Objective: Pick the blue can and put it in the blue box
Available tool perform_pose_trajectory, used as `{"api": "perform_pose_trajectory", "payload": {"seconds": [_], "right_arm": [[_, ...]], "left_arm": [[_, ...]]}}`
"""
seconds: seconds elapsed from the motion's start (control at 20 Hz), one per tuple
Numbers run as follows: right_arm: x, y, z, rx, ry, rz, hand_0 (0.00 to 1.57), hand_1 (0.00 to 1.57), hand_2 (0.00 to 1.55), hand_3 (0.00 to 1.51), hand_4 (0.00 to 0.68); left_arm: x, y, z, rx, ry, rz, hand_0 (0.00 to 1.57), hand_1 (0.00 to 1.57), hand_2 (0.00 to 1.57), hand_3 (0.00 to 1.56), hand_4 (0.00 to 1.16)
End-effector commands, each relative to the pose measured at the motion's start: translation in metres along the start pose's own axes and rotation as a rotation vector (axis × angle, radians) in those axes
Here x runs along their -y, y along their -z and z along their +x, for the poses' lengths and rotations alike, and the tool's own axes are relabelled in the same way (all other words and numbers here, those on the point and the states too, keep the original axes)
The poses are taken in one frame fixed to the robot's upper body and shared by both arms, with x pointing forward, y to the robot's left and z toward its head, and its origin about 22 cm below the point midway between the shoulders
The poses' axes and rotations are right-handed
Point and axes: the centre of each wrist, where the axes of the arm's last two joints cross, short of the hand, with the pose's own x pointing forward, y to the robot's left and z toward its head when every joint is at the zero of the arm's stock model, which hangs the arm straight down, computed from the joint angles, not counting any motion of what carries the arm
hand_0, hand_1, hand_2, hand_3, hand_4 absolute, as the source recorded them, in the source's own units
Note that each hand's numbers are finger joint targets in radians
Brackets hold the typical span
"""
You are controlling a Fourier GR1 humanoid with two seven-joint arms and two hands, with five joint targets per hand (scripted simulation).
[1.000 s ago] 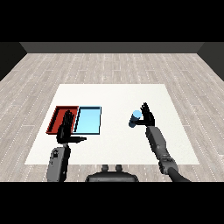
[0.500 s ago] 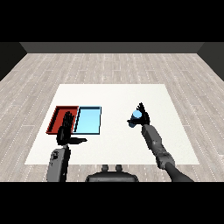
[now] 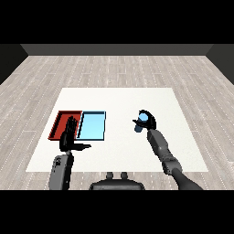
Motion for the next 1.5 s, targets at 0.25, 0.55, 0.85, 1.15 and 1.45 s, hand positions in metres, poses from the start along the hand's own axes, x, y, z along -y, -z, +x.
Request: {"api": "perform_pose_trajectory", "payload": {"seconds": [0.25,0.55,0.85,1.15,1.45], "right_arm": [[-0.021,0.016,0.021,-0.011,-0.098,0.035,1.51,1.51,1.47,1.44,0.605],[-0.059,0.015,0.042,0.102,-0.088,0.121,1.45,1.45,1.48,1.45,0.636],[-0.072,0.014,0.074,0.211,-0.113,0.185,1.41,1.41,1.45,1.44,0.629],[-0.086,-0.022,0.089,0.236,-0.084,0.216,1.47,1.47,1.45,1.43,0.635],[-0.087,-0.056,0.109,0.231,-0.073,0.241,1.49,1.49,1.46,1.44,0.632]], "left_arm": [[0.002,0.005,0.000,0.013,0.017,-0.004,0.00,0.00,0.00,0.00,0.00],[0.013,-0.007,-0.003,-0.010,0.015,-0.037,0.00,0.00,0.00,0.00,0.00],[0.021,0.019,-0.008,-0.041,-0.058,-0.094,0.00,0.00,0.00,0.00,0.00],[0.038,0.008,-0.008,-0.089,-0.085,-0.103,0.00,0.00,0.00,0.00,0.00],[0.067,0.016,-0.011,-0.134,-0.136,-0.142,0.00,0.00,0.00,0.00,0.00]]}}
